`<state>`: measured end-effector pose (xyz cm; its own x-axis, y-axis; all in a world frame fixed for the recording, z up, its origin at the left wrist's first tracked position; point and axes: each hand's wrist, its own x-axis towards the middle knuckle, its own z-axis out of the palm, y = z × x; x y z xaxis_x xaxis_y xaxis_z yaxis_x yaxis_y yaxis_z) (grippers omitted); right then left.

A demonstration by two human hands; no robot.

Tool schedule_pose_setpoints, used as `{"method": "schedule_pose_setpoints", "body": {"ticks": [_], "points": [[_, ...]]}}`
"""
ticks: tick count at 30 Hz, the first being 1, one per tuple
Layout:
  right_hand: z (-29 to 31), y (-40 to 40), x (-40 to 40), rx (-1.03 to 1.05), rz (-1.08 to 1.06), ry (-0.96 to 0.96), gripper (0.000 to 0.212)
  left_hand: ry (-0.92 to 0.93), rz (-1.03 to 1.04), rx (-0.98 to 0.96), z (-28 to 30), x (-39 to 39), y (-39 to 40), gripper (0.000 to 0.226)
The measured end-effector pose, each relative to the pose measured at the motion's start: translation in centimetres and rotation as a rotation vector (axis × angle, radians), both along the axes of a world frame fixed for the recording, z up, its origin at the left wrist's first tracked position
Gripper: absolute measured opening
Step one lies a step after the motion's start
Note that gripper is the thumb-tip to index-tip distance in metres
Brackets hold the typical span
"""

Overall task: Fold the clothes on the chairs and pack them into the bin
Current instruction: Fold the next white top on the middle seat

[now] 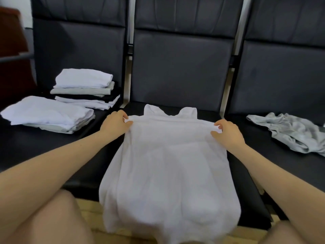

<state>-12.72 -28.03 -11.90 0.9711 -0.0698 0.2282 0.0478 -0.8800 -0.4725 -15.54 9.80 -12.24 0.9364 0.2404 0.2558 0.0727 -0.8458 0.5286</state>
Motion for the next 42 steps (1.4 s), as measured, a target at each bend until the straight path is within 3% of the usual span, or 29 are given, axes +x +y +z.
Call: {"method": "schedule_pose_setpoints", "body": {"ticks": [3,7,11,14,23,25,29,34,36,38,42], "points": [[0.7,0.8,-3.3,-0.007,0.046,0.112,0.015,0.074,-0.036,-0.034,0.5,-3.0,0.5,0.019],[0.8,1.5,-7.2,-0.239,0.147,0.173,0.019,0.223,-0.206,0.075,0.2,-7.0,1.0,0.016],[0.6,1.7,-9.6,-0.323,0.216,0.240,0.024,0.274,-0.377,0.129,0.1,-9.6,0.9,0.009],[-0.2,2.0,-10.3,-0.337,0.253,0.229,0.021,0.239,-0.450,0.171,0.0,-10.2,0.5,0.024],[-1.5,1.3,-9.9,-0.258,0.267,0.135,0.027,0.219,-0.382,0.063,-0.6,-10.5,1.3,0.016],[-1.7,0.9,-9.6,-0.245,0.258,0.107,0.027,0.193,-0.281,-0.080,-0.3,-10.5,1.8,0.021],[-1.7,-0.2,-8.7,-0.245,0.175,0.085,0.028,0.137,-0.108,-0.583,0.5,-10.9,3.2,0.020],[-1.4,-0.9,-7.6,-0.179,0.059,0.005,0.032,0.017,-0.056,-0.923,1.4,-11.5,3.6,0.028],[-1.0,-0.6,-7.4,-0.137,0.031,-0.080,0.030,-0.024,-0.014,-0.869,1.0,-11.2,3.1,0.025],[-0.9,-0.1,-7.5,-0.153,0.039,-0.098,0.029,-0.053,0.035,-0.634,0.1,-11.0,2.5,0.017],[-1.1,0.8,-8.1,-0.297,0.131,0.097,0.025,-0.043,-0.121,-0.120,-1.9,-11.9,1.5,0.013]]}}
